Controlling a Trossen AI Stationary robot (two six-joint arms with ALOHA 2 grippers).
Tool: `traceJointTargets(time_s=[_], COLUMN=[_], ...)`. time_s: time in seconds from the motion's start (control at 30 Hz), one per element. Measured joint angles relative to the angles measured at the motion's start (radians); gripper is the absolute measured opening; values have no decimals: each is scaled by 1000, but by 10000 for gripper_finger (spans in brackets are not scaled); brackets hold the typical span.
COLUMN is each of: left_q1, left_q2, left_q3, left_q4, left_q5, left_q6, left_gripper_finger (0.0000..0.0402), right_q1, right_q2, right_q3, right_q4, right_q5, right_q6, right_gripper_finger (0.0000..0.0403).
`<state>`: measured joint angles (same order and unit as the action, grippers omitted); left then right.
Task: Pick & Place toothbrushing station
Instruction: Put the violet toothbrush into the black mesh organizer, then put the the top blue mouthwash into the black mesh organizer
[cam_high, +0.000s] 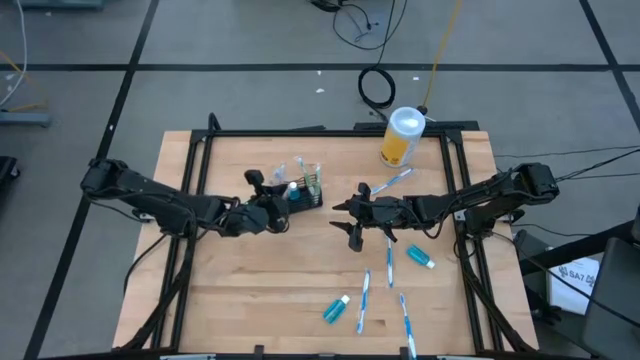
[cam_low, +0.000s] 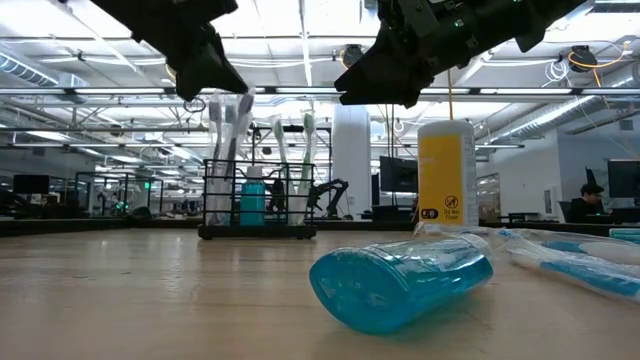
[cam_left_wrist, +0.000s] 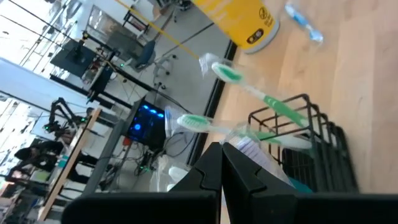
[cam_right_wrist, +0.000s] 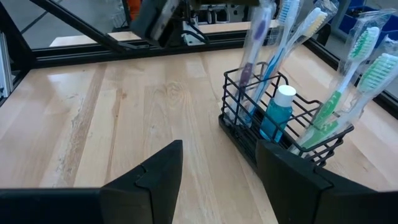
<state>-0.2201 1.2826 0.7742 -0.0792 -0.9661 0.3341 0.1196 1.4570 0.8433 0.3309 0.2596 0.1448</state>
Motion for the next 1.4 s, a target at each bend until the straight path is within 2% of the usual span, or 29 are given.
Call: traceJointTargets(time_s=[0.47,0.6,0.8,0.97,1.1,1.23,1.4], left_q1=[20,16,-2,-22,-39,-67,-76], left_q2=[8,-8,-9,-9,-10,-50,-146], left_q3=[0,0,68,130,170,210,230], left_q4=[3,28,23,12,6,-155,-426], left_q5=[-4,-45,-137,-143,-142,-100,25], left_q6=[-23,-23,-12,23,-45,-132,-368], left_gripper_finger=[72,93,128,146,147,147,147], right_q1=[0,0,0,0,0,0,-2], right_q2=[0,0,0,0,0,0,-2], right_q3=[0,0,0,0,0,0,0], right_q4=[0,0,-1,-1,-4,-21,-152], right_q5=[0,0,0,0,0,0,5], right_q6=[-8,-8,-8,-34,-37,-35,-51], right_gripper_finger=[196,196,196,196,196,196,196])
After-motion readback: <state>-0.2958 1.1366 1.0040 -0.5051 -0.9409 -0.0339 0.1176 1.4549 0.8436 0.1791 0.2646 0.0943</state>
